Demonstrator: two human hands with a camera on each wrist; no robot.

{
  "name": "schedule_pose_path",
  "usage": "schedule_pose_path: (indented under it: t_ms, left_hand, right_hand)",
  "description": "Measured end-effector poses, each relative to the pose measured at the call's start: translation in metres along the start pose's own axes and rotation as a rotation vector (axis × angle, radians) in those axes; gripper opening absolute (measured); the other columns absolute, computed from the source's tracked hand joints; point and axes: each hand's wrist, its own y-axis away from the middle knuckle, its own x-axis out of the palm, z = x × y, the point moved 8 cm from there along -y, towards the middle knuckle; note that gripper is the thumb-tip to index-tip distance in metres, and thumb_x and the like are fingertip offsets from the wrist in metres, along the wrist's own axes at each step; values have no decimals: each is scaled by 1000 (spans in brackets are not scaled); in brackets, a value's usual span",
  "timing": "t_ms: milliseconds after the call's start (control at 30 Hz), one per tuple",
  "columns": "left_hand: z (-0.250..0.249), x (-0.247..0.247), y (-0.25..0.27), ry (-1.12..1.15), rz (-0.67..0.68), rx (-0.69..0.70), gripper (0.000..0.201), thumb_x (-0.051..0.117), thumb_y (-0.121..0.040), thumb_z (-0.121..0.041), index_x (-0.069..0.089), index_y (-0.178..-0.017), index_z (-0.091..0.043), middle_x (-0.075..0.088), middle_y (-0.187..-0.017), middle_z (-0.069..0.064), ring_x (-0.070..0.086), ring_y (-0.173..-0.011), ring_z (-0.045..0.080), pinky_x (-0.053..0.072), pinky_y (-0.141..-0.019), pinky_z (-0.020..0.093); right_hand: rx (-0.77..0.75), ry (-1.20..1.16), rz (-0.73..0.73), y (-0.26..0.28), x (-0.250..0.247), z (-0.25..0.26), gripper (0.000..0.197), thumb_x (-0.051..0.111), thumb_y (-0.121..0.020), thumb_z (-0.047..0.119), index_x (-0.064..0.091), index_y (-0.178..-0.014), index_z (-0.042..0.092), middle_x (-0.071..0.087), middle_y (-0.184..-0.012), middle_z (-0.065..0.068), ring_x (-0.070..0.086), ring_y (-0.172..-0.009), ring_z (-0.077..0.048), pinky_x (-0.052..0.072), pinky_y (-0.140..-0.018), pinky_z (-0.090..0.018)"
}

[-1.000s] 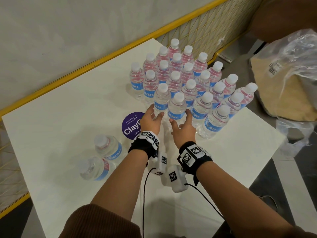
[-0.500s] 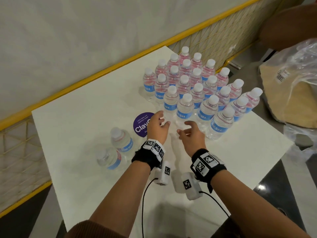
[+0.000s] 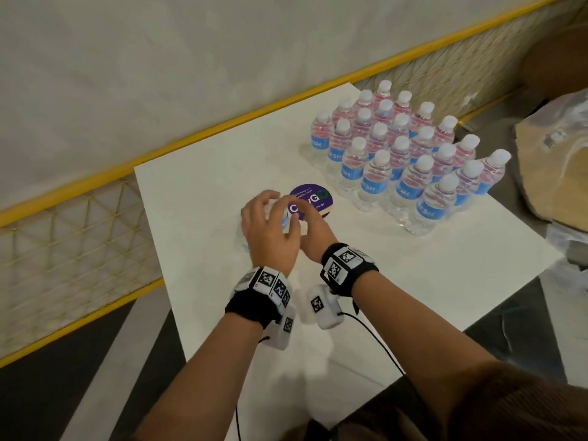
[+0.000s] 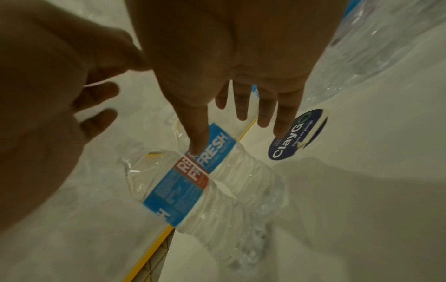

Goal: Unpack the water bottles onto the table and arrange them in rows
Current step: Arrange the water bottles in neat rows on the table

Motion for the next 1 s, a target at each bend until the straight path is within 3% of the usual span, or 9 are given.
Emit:
schedule_pose_path:
  t_ms: [67, 167, 233, 300, 367, 467, 567, 700, 1000]
  left_hand:
    - [19, -11, 3, -92, -32, -66, 50, 67, -72, -13, 57, -120, -19, 46, -131, 10, 38, -123, 27, 38, -103, 44]
    - [57, -8, 10, 24, 48, -341, 78, 71, -71, -12, 36, -140, -17, 33, -145, 10, 29, -136, 29, 30, -112, 47]
    - [78, 2, 19, 213, 117, -530, 83, 72, -76, -11, 26, -145, -15, 34, -146, 10, 32, -136, 25, 31, -114, 42]
    - [89, 8, 26, 308, 160, -614, 73, 71, -80, -14, 31, -141, -13, 43, -138, 10, 44, -128, 25, 39, -108, 42]
    - [92, 9, 28, 303, 200, -624, 62, 73, -80, -19, 40, -132, -10, 53, -123, 8, 54, -113, 23, 46, -98, 39]
    - [92, 12, 30, 299, 302, -604, 60, 74, -80, -21, 41, -130, -14, 57, -115, 2, 55, -102, 16, 44, -88, 28]
    - [86, 18, 29, 297, 386, -566, 60, 73, -80, -22, 40, -130, -16, 57, -114, 0, 55, -102, 18, 44, -89, 28]
    - [62, 43, 31, 348, 512, -489, 59, 73, -81, -16, 41, -130, -14, 57, -113, -2, 57, -102, 17, 46, -88, 27]
    - [-24, 135, 42, 464, 715, -330, 61, 73, -81, -19, 40, -132, -18, 57, -125, 3, 55, -115, 18, 45, -103, 36]
  right_hand:
    - [3, -6, 44, -3, 9, 8, 78, 70, -81, 10, 27, -145, 11, 40, -145, -10, 41, -132, -23, 34, -106, -28]
    - [5, 3, 74, -5, 17, 17, 83, 68, -85, 14, 16, -150, 12, 35, -150, -6, 37, -135, -19, 27, -95, -12]
    - [-5, 10, 54, -6, 19, 21, 80, 67, -86, 13, 18, -149, 13, 40, -146, -6, 42, -131, -20, 29, -95, -14]
    - [-29, 4, -3, -6, 18, 21, 67, 67, -85, 12, 32, -142, 16, 52, -134, -8, 50, -121, -21, 36, -102, -23]
    - [-33, -6, -76, -6, 13, 18, 55, 69, -82, 13, 43, -131, 19, 60, -119, -8, 56, -109, -22, 45, -100, -38]
    - [-49, 8, -86, -1, 6, 14, 49, 67, -82, 11, 46, -126, 17, 61, -116, -7, 58, -106, -22, 48, -95, -36]
    - [-40, 22, -115, 6, -4, 7, 51, 64, -84, 9, 44, -131, 17, 59, -119, -6, 57, -108, -21, 44, -91, -26]
    - [-21, 27, -216, 27, -33, -17, 53, 59, -88, 9, 39, -136, 18, 52, -130, -8, 54, -114, -22, 45, -98, -36]
    - [76, 0, -482, 81, -134, -74, 53, 57, -90, 9, 36, -138, 19, 47, -135, -5, 52, -114, -19, 45, -99, -32]
